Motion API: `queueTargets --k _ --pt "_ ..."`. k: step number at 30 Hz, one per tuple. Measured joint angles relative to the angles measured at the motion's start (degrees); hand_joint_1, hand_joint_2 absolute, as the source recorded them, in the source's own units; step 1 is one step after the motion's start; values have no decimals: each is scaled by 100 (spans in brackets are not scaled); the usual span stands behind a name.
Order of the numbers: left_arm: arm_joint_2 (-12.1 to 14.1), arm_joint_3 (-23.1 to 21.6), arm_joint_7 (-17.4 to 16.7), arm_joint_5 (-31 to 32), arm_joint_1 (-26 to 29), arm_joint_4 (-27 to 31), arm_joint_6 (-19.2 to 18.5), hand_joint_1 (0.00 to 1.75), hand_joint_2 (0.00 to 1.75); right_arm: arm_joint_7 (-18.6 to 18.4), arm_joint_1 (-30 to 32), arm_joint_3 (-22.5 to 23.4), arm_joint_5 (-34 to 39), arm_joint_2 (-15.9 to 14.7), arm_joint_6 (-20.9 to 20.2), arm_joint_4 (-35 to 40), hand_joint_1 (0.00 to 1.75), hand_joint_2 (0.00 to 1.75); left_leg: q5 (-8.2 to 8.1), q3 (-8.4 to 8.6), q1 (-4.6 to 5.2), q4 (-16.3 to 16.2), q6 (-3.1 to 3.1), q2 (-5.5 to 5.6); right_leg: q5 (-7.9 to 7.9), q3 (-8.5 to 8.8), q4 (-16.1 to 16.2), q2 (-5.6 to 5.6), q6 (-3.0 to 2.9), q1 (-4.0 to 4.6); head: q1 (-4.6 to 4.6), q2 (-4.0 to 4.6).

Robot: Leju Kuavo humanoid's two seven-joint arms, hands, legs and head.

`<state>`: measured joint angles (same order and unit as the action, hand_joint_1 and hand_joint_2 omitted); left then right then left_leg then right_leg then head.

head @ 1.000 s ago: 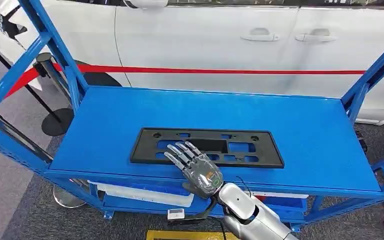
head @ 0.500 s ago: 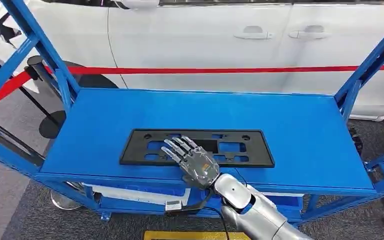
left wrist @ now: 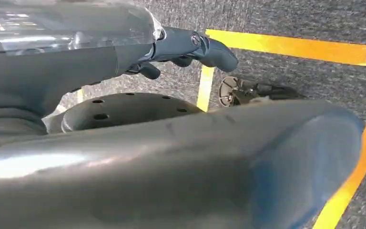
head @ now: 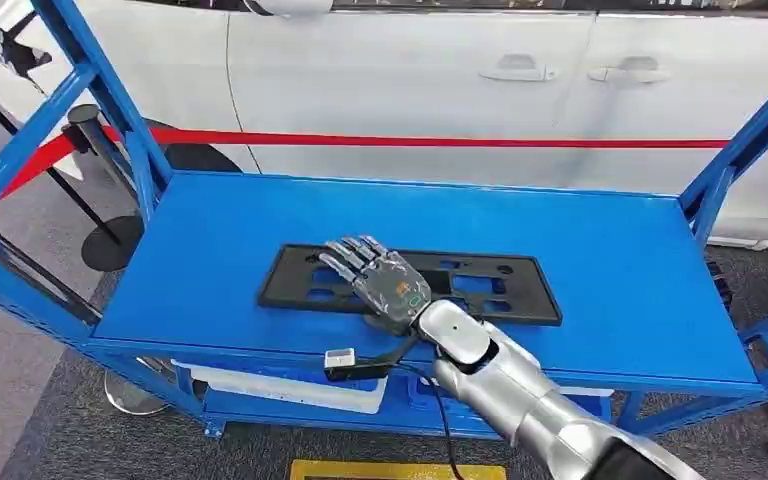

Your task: Take the parts from the cabinet and place them on the table.

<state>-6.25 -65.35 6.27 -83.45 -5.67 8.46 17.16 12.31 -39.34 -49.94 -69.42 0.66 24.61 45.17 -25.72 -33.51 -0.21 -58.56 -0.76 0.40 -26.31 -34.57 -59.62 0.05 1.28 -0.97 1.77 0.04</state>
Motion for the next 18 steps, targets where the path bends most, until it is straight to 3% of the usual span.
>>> queueTargets --k 3,5,6,7,8,9,10,11,12,14,15,16,18 --pt "2 0 7 -13 2 0 0 0 0 61 -165 2 61 81 0 -319 0 175 24 -13 -24 22 92 3 35 -36 12 14 -105 35 11 2" --pt "4 0 7 -15 2 0 0 0 0 61 -245 0 72 142 0 -465 0 175 -37 -39 -51 -30 162 -2 81 -22 72 6 -189 0 7 0" --pt "4 0 15 -15 -1 0 0 0 0 61 -291 0 81 162 -7 -513 0 175 -169 -110 -50 -210 186 -11 84 -24 75 10 -211 3 11 0" --pt "4 0 30 -17 -2 0 0 0 0 63 -324 0 94 192 -17 -559 0 175 -370 -263 -52 -548 200 -11 82 -28 75 4 -255 6 15 0" --pt "7 0 46 -31 -1 0 0 0 0 72 -347 -4 107 203 -48 -620 0 175 -597 -484 -54 -1027 212 -9 81 -26 74 -5 -263 18 13 0" --pt "15 0 59 -55 8 0 0 0 0 102 -375 -9 113 208 -102 -724 0 175 -737 -671 -53 -1417 222 -10 79 -26 71 -8 -266 30 13 2" --pt "26 0 77 -66 17 0 0 0 0 151 -407 -18 129 218 -151 -841 0 175 -762 -795 -53 -1653 225 -10 77 -26 70 -13 -268 38 15 0" --pt "33 0 111 -83 27 0 0 0 0 205 -440 -22 153 221 -212 -943 0 175 -655 -786 -53 -1611 220 -11 75 -24 68 -12 -272 43 11 0" --pt "43 2 131 -107 29 0 0 0 0 268 -500 -37 174 223 -253 -1072 0 175 -455 -673 -53 -1347 211 -11 74 -24 62 -9 -272 46 13 0" --pt "74 2 170 -111 27 0 0 0 0 343 -668 -89 225 227 -332 -1251 0 175 20 -254 -51 -473 161 -11 68 -15 51 10 -263 48 13 0" --pt "94 4 210 -118 25 0 -2 0 0 380 -737 -107 251 227 -391 -1345 0 175 58 -105 -43 -116 123 -11 61 -11 51 11 -250 49 13 0" --pt "107 9 263 -129 21 0 -7 0 0 385 -810 -120 264 227 -492 -1442 0 175 26 -43 -2 -21 107 -10 58 -37 30 14 -215 81 11 2" --pt "127 29 363 -162 35 0 -33 0 0 402 -899 -168 288 225 -702 -1584 0 175 25 -51 11 -19 74 -8 84 -45 45 11 -162 68 7 0"
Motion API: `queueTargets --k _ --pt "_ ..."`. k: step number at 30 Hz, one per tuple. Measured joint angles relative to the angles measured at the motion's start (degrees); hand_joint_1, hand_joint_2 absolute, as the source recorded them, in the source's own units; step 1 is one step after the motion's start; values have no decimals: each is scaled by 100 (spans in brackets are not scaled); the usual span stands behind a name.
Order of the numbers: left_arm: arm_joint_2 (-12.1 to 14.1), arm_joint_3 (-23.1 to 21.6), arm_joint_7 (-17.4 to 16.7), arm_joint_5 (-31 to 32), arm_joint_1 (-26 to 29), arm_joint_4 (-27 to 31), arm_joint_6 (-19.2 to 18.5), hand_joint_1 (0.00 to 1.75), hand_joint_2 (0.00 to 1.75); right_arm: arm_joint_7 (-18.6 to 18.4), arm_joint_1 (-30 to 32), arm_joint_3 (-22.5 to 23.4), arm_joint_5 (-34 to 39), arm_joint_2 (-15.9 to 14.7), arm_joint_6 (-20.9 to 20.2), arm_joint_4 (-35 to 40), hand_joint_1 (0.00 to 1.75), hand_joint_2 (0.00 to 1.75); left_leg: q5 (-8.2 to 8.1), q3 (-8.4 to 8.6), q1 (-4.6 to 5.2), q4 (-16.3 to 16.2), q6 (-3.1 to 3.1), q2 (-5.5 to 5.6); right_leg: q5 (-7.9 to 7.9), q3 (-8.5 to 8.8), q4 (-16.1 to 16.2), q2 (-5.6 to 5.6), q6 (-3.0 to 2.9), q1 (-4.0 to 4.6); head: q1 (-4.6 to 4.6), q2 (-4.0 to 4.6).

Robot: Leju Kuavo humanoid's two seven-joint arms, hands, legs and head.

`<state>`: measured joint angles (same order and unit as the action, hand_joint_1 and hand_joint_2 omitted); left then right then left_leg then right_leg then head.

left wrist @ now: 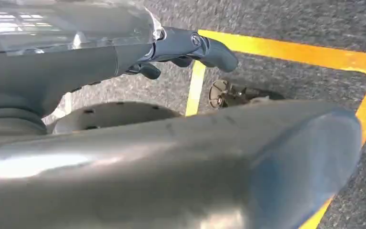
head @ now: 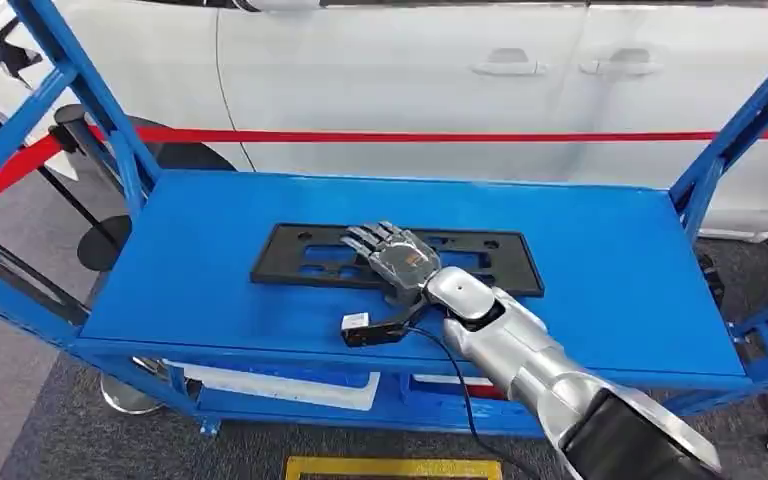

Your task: Take the parts from the cabinet and place them on the table.

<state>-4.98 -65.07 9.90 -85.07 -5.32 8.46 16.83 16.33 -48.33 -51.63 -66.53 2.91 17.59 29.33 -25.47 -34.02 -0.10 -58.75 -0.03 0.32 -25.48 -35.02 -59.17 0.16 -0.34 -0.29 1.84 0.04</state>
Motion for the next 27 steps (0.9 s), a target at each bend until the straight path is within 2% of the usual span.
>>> queueTargets --k 1,2,3,4,6,7,8,9,10,11,12,13,15,16,18,19,21,22,23,24,25,27 --pt "20 17 28 -7 11 0 -9 0 0 22 -48 -37 2 -2 -80 -69 0 175 2 3 6 2 -30 0 12 16 28 -3 34 -8 0 0" --pt "26 20 48 -13 9 0 -21 0 0 28 -96 -59 2 -2 -128 -100 0 175 41 33 -43 66 -87 -4 5 21 27 -2 83 23 0 0" --pt "33 22 74 -11 5 0 -33 0 0 33 -136 -85 2 -18 -262 -153 0 175 67 60 -56 110 -115 -19 -70 14 -59 4 108 -9 2 0" --pt "41 26 94 -13 -1 0 -39 0 0 35 -184 -120 0 -37 -370 -209 0 175 76 64 -55 123 -143 -25 -237 -98 -280 -4 130 -9 -19 0" --pt "59 35 116 -28 4 0 -61 0 0 28 -249 -212 2 -55 -622 -301 0 175 82 57 -51 122 -160 -32 -675 -518 -1164 -4 156 -23 -22 0" --pt "63 39 124 -35 6 0 -66 0 0 26 -264 -249 2 -63 -694 -317 0 175 82 55 -50 121 -160 -33 -797 -689 -1520 -4 169 -29 -22 0" --pt "70 44 133 -42 8 0 -68 0 0 22 -278 -273 2 -79 -734 -341 0 175 82 57 -50 118 -160 -31 -797 -762 -1683 -5 180 -38 -22 0" --pt "74 52 146 -48 9 0 -74 0 0 0 -294 -302 2 -87 -751 -356 0 175 82 64 -52 117 -160 -31 -668 -700 -1573 -8 183 -53 -22 0" --pt "76 63 155 -50 9 0 -74 0 0 -24 -320 -330 2 -90 -760 -369 0 175 81 68 -53 113 -158 -26 -433 -497 -1191 -12 176 -64 -22 0" --pt "76 68 159 -52 8 0 -76 0 0 -53 -347 -352 2 -90 -762 -387 0 175 78 73 -53 103 -150 -21 -192 -209 -653 -16 158 -67 -22 0" --pt "76 70 166 -57 8 0 -79 0 0 -68 -375 -369 2 -90 -760 -391 0 175 71 75 -52 83 -131 -18 -33 65 -171 -20 135 -66 -22 0" --pt "76 74 175 -59 6 0 -81 0 0 -70 -400 -395 2 -90 -756 -393 0 175 53 55 -11 49 -86 -9 -91 146 32 -13 116 -29 -20 0" --pt "79 85 177 -59 8 0 -81 0 0 -70 -409 -417 4 -96 -747 -397 3 175 57 65 -18 68 -19 -6 -54 127 35 2 66 -26 -17 0" --pt "81 92 177 -61 9 0 -81 0 0 -70 -410 -422 4 -105 -745 -402 161 175 72 74 -22 90 17 -8 -48 127 34 10 36 -10 -17 0" --pt "87 107 188 -61 9 0 -81 0 0 -79 -418 -446 4 -105 -745 -406 175 175 23 52 -51 22 80 -9 18 155 110 -11 -55 -57 -17 0" --pt "90 111 205 -61 6 0 -85 0 0 -88 -418 -465 4 -107 -745 -411 175 175 -138 -23 -47 -154 102 -10 20 153 116 -12 -78 -57 -11 0" --pt "98 114 284 -65 15 0 -113 0 0 -122 -417 -503 4 -116 -723 -437 175 175 -631 -410 -68 -1019 136 -11 31 119 113 -20 -110 -47 -9 0" --pt "100 118 312 -68 23 0 -129 0 0 -127 -414 -507 7 -116 -712 -441 175 175 -791 -591 -68 -1431 153 -11 34 100 109 -19 -114 -44 -9 0" --pt "105 122 347 -70 31 0 -160 0 0 -138 -401 -522 20 -118 -701 -448 175 175 -813 -671 -68 -1633 166 -11 36 91 104 -16 -115 -44 -9 0" --pt "107 129 375 -74 34 0 -188 0 0 -140 -382 -540 35 -120 -651 -456 175 175 -719 -624 -69 -1569 166 -12 36 91 99 -13 -114 -44 -9 0" --pt "116 138 393 -79 33 0 -205 0 0 -149 -362 -544 59 -125 -605 -457 175 175 -531 -477 -69 -1282 158 -13 36 92 89 -12 -112 -45 -9 0" --pt "129 164 406 -98 28 0 -212 0 0 -155 -354 -544 72 -125 -559 -457 175 175 -43 41 -69 -271 114 -17 20 96 57 -6 -86 -46 -9 0"
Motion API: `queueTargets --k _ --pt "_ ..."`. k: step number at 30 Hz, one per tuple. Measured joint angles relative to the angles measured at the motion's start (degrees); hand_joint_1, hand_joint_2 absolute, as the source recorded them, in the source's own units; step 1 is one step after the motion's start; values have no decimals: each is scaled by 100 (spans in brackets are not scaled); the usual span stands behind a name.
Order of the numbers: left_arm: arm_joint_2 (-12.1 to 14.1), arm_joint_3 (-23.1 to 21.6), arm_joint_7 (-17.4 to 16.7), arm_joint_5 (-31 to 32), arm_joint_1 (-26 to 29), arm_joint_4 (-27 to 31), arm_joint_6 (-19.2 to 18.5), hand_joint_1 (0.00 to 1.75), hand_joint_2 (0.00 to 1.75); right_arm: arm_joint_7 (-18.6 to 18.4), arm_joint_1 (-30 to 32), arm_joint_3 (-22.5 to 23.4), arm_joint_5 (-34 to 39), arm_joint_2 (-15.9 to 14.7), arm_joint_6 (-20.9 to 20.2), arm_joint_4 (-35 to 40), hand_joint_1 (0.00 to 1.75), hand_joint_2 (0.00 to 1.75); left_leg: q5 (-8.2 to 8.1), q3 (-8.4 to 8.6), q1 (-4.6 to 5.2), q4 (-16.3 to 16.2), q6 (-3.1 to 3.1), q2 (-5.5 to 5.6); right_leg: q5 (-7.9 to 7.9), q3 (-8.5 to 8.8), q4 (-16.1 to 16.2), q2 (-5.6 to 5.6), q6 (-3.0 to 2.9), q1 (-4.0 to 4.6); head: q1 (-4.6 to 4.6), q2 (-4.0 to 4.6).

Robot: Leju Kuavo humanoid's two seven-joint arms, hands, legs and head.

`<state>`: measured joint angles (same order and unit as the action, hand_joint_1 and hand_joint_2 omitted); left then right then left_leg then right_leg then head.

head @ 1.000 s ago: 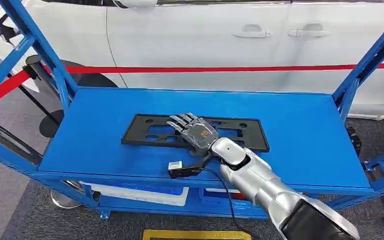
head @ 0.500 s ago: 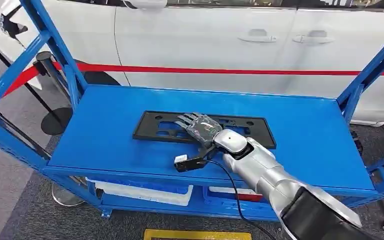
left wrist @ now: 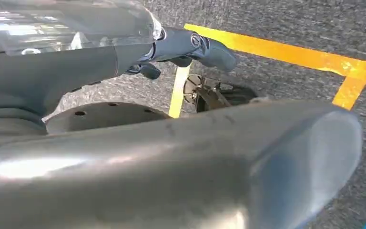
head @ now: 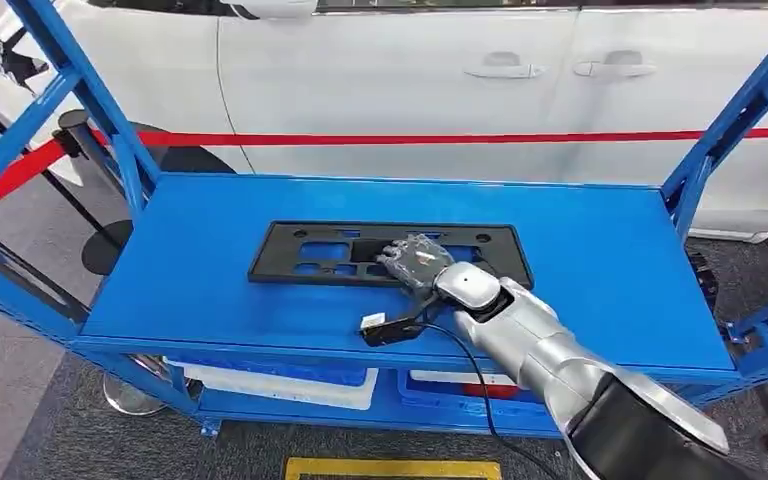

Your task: Take the parts from the cabinet and place them on the table.

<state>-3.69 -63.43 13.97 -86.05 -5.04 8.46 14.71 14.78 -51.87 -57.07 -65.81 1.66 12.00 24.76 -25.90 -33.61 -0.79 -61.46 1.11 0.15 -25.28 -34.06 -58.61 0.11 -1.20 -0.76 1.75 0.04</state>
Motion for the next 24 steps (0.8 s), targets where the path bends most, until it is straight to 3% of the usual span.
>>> queueTargets --k 1,5,6,7,8,10,11,12,13,15,16,17,20,21,22,24 --pt "4 4 2 -13 -1 0 0 0 0 -2 -3 0 4 -2 26 0 175 175 -61 131 14 256 -33 2 -3 -11 -6 3 31 20 -2 0" --pt "13 7 11 -15 8 0 -7 0 0 2 -8 0 26 -20 41 0 175 175 -18 119 56 324 -150 12 46 -25 31 20 166 22 -7 0" --pt "13 9 11 -22 6 0 -7 0 0 2 -16 0 33 -24 44 0 175 175 32 157 -12 403 -216 -7 4 -35 7 24 201 29 -9 0" --pt "13 9 13 -20 -1 0 -9 0 0 4 -23 0 35 -33 44 0 175 175 46 165 3 428 -235 -11 -100 -84 -121 13 225 20 -13 2" --pt "15 9 15 -22 -9 0 -9 0 0 2 -23 0 37 -33 44 0 175 175 52 156 3 428 -274 -15 -302 -235 -434 16 239 15 -20 0" --pt "15 11 20 -46 -5 0 -9 0 0 2 19 0 74 -46 78 0 175 175 52 145 18 427 -277 -18 -689 -682 -1341 15 268 -1 -20 2" --pt "15 15 26 -57 -2 0 -9 0 0 4 37 0 103 -50 103 2 175 175 48 144 19 424 -281 -18 -747 -829 -1623 13 279 -4 -22 0" --pt "15 28 46 -79 0 0 -9 0 0 2 47 0 133 -57 118 22 175 175 46 148 19 421 -281 -16 -684 -865 -1668 11 283 -7 -20 0" --pt "13 42 59 -85 0 0 -9 0 0 -2 47 0 162 -63 122 46 175 175 38 154 18 415 -279 -14 -506 -788 -1469 9 281 -11 -22 0" --pt "13 52 77 -103 -1 0 -33 0 0 -28 46 0 201 -111 164 127 175 175 3 170 17 382 -246 -7 21 -328 -528 1 256 -18 -22 0" --pt "13 57 77 -114 -1 0 -44 0 0 -48 53 0 214 -138 201 162 175 175 -19 163 18 359 -218 -2 94 -153 -101 -5 228 -15 -24 0" --pt "13 61 77 -122 -7 0 -48 0 0 -89 64 0 236 -153 258 197 175 175 -43 127 64 317 -179 8 39 -111 -21 -4 209 24 -20 0" --pt "9 87 48 -149 15 0 -46 0 0 -166 177 0 269 -234 509 330 175 175 -28 138 45 366 -98 15 39 -134 -36 3 125 55 -13 0" --pt "9 90 44 -151 15 0 -41 0 0 -212 187 0 269 -251 562 367 175 175 -47 145 49 359 -64 20 60 -122 6 -2 83 10 -15 0" --pt "9 92 44 -151 16 0 -35 0 0 -236 195 4 269 -265 586 402 175 175 -132 105 26 260 -35 11 72 -93 31 -10 54 -5 -15 0" --pt "9 92 22 -151 15 0 -13 0 0 -352 227 4 243 -293 706 424 175 175 -519 -196 12 -403 2 12 65 -96 33 -18 -14 -2 -7 0"
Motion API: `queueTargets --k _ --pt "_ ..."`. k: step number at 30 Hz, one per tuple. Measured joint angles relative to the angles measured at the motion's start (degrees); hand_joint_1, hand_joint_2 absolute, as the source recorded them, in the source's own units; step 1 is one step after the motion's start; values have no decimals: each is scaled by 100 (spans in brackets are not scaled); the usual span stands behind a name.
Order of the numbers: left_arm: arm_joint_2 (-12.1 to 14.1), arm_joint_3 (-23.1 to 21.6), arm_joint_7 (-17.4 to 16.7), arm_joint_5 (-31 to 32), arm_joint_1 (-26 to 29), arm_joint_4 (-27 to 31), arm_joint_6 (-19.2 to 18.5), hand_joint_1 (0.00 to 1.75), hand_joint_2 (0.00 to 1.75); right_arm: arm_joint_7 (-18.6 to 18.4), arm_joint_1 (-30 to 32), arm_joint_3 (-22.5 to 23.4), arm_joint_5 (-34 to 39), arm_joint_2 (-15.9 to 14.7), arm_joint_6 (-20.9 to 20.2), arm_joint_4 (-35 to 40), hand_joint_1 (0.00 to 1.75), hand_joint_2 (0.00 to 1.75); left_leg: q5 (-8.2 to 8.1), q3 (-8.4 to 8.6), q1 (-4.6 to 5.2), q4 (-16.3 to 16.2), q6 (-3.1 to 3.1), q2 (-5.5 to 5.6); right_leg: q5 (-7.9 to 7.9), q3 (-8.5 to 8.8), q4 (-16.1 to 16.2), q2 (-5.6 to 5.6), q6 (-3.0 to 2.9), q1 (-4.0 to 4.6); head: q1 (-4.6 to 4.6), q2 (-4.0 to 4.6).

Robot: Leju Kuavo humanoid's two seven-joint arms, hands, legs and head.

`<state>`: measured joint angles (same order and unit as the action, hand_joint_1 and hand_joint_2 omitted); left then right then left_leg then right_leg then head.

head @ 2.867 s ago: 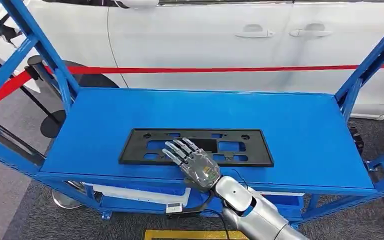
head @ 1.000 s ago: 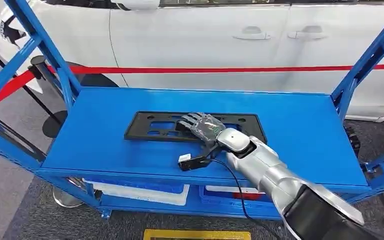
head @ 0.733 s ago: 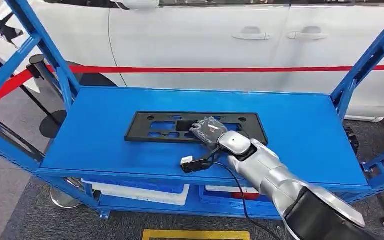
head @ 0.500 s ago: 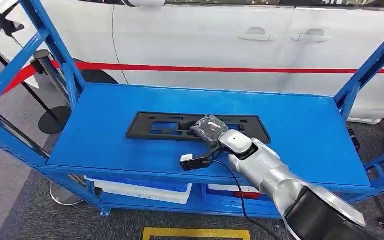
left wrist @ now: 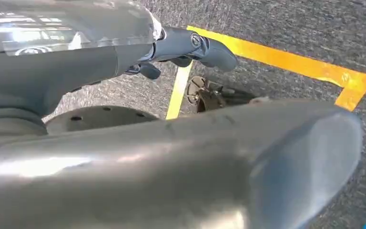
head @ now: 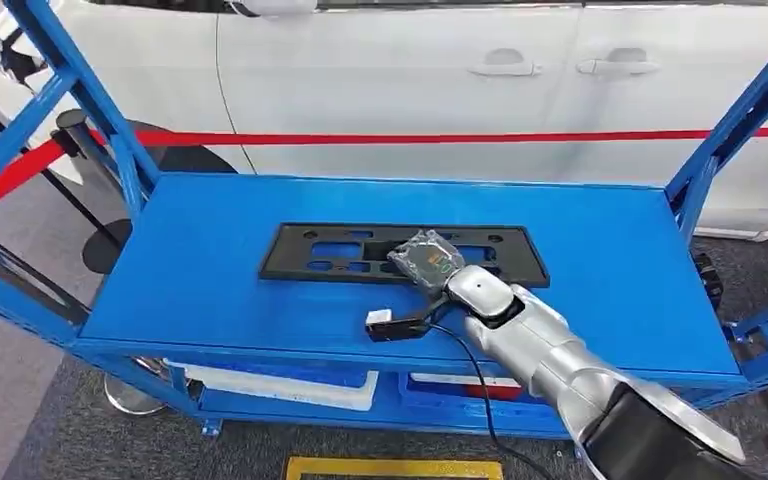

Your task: Take the parts from the cabinet and place them on the table.

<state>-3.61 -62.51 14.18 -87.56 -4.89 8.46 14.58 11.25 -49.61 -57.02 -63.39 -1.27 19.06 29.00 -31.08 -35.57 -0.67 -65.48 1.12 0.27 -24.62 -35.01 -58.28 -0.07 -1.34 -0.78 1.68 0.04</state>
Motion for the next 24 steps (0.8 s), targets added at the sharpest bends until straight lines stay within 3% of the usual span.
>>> queueTargets --k 1,2,3,4,5,7,8,11,13,14,16,17,18,19,20,21,22,23,24 --pt "0 0 -35 2 4 0 22 0 0 -89 48 6 -45 -13 149 41 175 175 -212 -233 -5 -489 18 -2 -2 0 -1 0 -3 10 0 0" --pt "0 0 -66 4 7 0 37 0 0 -173 103 22 -101 -26 313 83 175 175 -326 -409 -5 -841 29 -2 -7 -1 -4 1 -9 15 0 0" --pt "-2 0 -96 17 17 0 54 0 0 -318 180 60 -186 -39 599 156 175 175 -323 -542 -5 -1067 35 -3 -13 -1 -13 6 -12 18 2 0" --pt "-9 0 -122 22 21 0 68 0 0 -444 226 92 -276 -48 827 223 175 175 -154 -503 -5 -921 31 -3 -21 0 -22 15 -7 18 2 0" --pt "-11 0 -151 46 20 0 74 0 0 -584 259 138 -387 -59 1061 309 175 175 104 -341 -5 -538 20 -5 -30 3 -34 26 1 17 0 0" --pt "-17 0 -201 88 17 0 90 0 0 -932 287 302 -707 -61 1458 518 175 175 612 118 -4 516 -39 -15 -57 16 -56 43 40 17 0 0" --pt "-20 -2 -229 120 13 0 111 0 0 -1067 291 406 -884 -63 1594 619 175 175 526 200 34 645 -64 -12 -61 -2 -70 43 60 58 -2 0" --pt "-44 -13 -271 127 9 0 159 0 0 -1296 338 734 -1359 -66 1829 981 175 175 541 171 53 682 -132 4 -32 -20 -42 38 141 37 -7 0" --pt "-74 -13 -271 125 9 0 173 0 0 -1318 372 890 -1530 -68 1915 1187 175 175 604 217 -11 777 -222 -6 -96 -25 -90 36 213 31 -9 0" --pt "-83 -15 -267 125 -5 0 188 0 0 -1340 400 997 -1655 -68 1963 1349 175 175 615 219 -9 796 -257 1 -253 -115 -292 33 235 34 -15 0" --pt "-107 -15 -245 122 -6 0 208 0 0 -1353 500 1264 -1876 -66 2044 1714 175 175 610 213 -1 793 -282 2 -712 -536 -1193 33 265 24 -13 0" --pt "-109 -15 -238 122 -5 0 210 0 0 -1333 565 1393 -1930 -61 2059 1880 175 175 607 213 2 791 -286 2 -856 -739 -1603 33 279 18 -13 0" --pt "-120 -17 -236 122 -5 0 212 0 0 -1309 617 1506 -1954 -57 2068 2009 175 175 603 215 2 786 -286 7 -868 -855 -1818 32 288 8 -13 0" --pt "-125 -17 -236 122 -6 0 212 0 175 -1296 661 1605 -1961 -48 2067 2127 175 175 595 223 2 783 -285 14 -741 -832 -1744 29 291 -3 -13 0" --pt "-138 -20 -236 122 -9 0 212 0 175 -1294 684 1659 -1967 -44 2067 2201 175 175 583 229 2 771 -277 24 -518 -689 -1424 25 287 -12 -13 0" --pt "-144 -26 -236 122 -9 0 212 0 175 -1294 688 1746 -1974 -44 2067 2314 175 175 561 240 1 746 -258 33 -229 -424 -888 20 273 -18 -13 0" --pt "-151 -31 -234 122 -10 0 214 0 175 -1287 688 1790 -1969 -39 2067 2381 175 175 541 246 1 724 -238 38 -37 -213 -468 15 260 -19 -13 0" --pt "-153 -42 -229 122 -12 0 225 0 175 -1215 705 1871 -1912 -35 2067 2510 175 175 514 221 10 706 -212 36 -101 -55 -168 12 227 -13 -9 0" --pt "-155 -46 -223 122 -25 0 232 0 175 -1103 738 1935 -1838 -9 2067 2639 175 175 500 199 43 659 -184 36 -58 -77 -102 18 211 23 -13 0"
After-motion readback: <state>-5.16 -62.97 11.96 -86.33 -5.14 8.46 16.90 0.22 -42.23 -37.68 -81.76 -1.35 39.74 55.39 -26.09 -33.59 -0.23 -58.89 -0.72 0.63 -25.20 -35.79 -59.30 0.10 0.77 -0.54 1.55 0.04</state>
